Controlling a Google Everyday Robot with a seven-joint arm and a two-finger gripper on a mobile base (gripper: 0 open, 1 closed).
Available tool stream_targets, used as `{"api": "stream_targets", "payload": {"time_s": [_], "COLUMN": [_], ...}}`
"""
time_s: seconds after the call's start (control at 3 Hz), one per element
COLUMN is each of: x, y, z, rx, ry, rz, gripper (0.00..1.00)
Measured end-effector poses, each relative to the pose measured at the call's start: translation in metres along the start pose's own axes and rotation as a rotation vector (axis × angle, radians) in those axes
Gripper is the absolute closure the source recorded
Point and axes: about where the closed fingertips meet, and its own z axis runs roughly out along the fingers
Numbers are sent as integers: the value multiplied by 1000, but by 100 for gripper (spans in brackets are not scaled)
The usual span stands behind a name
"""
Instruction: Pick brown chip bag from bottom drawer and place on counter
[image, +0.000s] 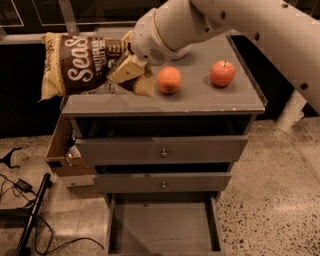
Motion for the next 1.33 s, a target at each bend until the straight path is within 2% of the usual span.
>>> {"api": "stream_targets", "payload": {"time_s": [0.33, 0.67, 1.0, 1.33], "x": [-6, 1, 19, 48], "y": [-49, -85, -102, -105], "z": [29, 68, 101, 122], "rx": [26, 39, 32, 16], "ry": [13, 30, 61, 101], "rz": [-66, -111, -114, -81], "gripper": [100, 100, 100, 100]}}
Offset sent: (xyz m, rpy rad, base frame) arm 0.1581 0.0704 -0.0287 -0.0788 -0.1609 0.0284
